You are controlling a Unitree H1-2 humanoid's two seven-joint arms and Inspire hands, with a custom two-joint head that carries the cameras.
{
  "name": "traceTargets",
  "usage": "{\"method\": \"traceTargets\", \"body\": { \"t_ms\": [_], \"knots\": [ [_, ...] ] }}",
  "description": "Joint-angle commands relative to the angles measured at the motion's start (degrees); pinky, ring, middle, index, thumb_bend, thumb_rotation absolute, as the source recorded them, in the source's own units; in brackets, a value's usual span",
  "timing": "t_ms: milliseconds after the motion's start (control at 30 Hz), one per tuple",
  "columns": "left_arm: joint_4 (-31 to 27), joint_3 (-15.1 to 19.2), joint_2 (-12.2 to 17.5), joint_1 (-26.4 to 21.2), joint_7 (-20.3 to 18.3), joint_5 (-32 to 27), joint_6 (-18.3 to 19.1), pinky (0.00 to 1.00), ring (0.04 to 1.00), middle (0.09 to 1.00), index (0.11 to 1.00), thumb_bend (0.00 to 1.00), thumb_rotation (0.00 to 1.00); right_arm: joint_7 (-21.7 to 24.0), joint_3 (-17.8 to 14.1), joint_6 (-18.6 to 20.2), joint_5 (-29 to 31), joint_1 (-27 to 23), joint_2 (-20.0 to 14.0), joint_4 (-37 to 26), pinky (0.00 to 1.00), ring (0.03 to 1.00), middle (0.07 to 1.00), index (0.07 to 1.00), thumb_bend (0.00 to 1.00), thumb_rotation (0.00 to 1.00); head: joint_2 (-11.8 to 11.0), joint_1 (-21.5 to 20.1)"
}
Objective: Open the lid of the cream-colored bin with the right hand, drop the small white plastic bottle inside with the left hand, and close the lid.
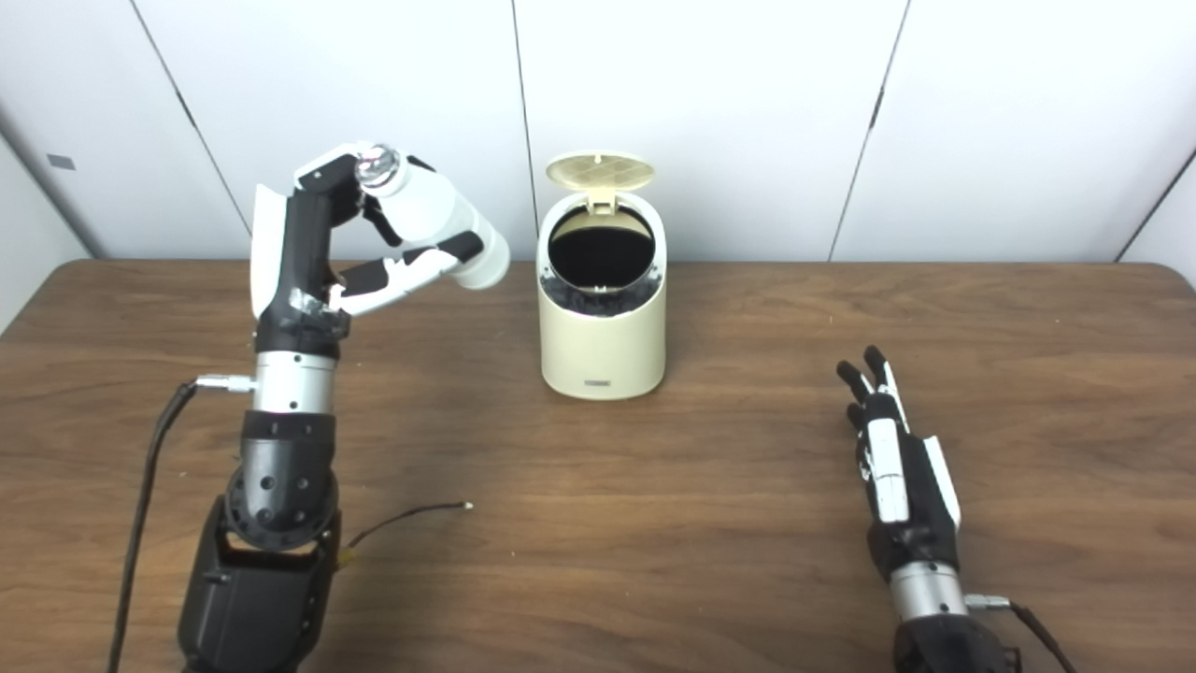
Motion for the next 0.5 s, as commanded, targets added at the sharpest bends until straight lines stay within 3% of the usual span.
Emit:
{"method": "traceTargets", "body": {
  "t_ms": [0, 200, 467],
  "knots": [
    [-1.3, -0.2, -0.3, -4.0, 0.6, 0.1, -2.1, 0.29, 0.376, 0.472, 0.543, 0.49, 0.0, -0.4, 0.6, -2.7, -0.5, 0.9, 0.7, 2.8, 1.0, 0.997, 0.934, 0.991, 0.65, 1.0, -0.1, -0.1],
    [1.8, -1.6, -1.6, -7.0, 0.9, 1.2, -3.4, 0.3, 0.374, 0.476, 0.545, 0.49, 0.0, -0.4, 0.5, -3.2, -0.4, 0.7, 1.1, 3.7, 1.0, 0.994, 0.934, 0.987, 0.65, 1.0, -0.6, -0.1],
    [10.4, -2.8, -2.4, -10.3, 3.2, 3.0, -7.8, 0.31, 0.379, 0.47, 0.543, 0.5, 0.0, -0.6, 0.8, -4.0, -1.0, 0.6, 1.2, 4.3, 1.0, 1.0, 0.94, 0.991, 0.66, 1.0, -0.8, -0.5]
  ]
}}
